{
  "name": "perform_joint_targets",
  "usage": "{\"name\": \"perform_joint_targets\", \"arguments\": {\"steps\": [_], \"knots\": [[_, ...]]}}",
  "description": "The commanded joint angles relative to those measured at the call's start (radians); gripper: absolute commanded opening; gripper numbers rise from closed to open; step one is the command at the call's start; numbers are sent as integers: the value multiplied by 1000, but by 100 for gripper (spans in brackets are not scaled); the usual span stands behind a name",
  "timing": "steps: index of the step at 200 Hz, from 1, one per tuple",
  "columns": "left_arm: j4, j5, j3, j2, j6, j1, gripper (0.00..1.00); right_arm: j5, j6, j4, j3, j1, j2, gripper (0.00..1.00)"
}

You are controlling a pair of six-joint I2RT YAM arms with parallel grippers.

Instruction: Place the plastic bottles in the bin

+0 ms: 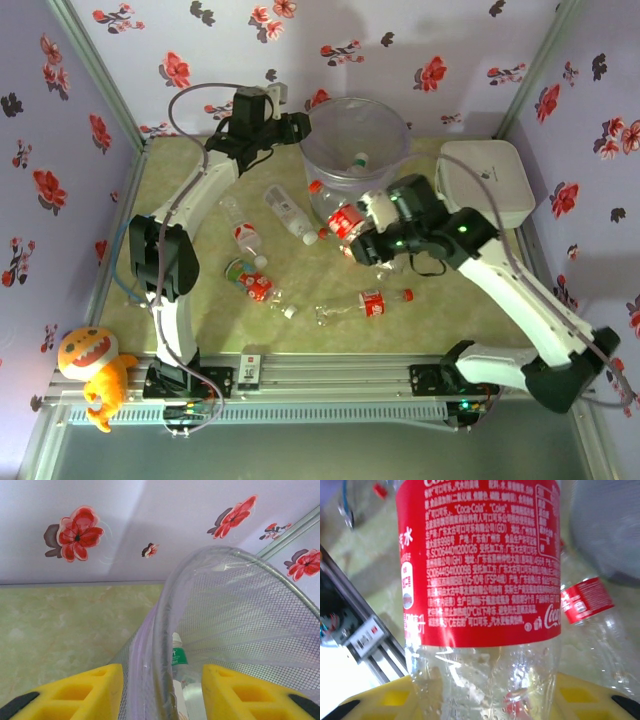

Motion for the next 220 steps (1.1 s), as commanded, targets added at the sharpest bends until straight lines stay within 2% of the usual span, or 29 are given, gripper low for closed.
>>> {"name": "perform_joint_targets", "arguments": {"steps": [1,31,63,106,137,183,220], "knots": [[29,4,19,0,-18,5,47,-74,74,120,58,-85,-5,44],[21,15,20,3,-10,3,47,34,127,253,170,-156,60,44],[3,24,15,5,2,-4,47,182,171,320,359,-200,231,44],[-6,24,-5,2,13,-7,47,165,241,286,617,-223,531,45],[-7,24,-8,0,12,-9,46,133,285,256,732,-215,676,45],[-4,23,1,4,10,-10,46,173,290,173,753,-178,773,45],[-6,18,4,9,10,-11,46,185,305,185,676,-147,779,46]]}}
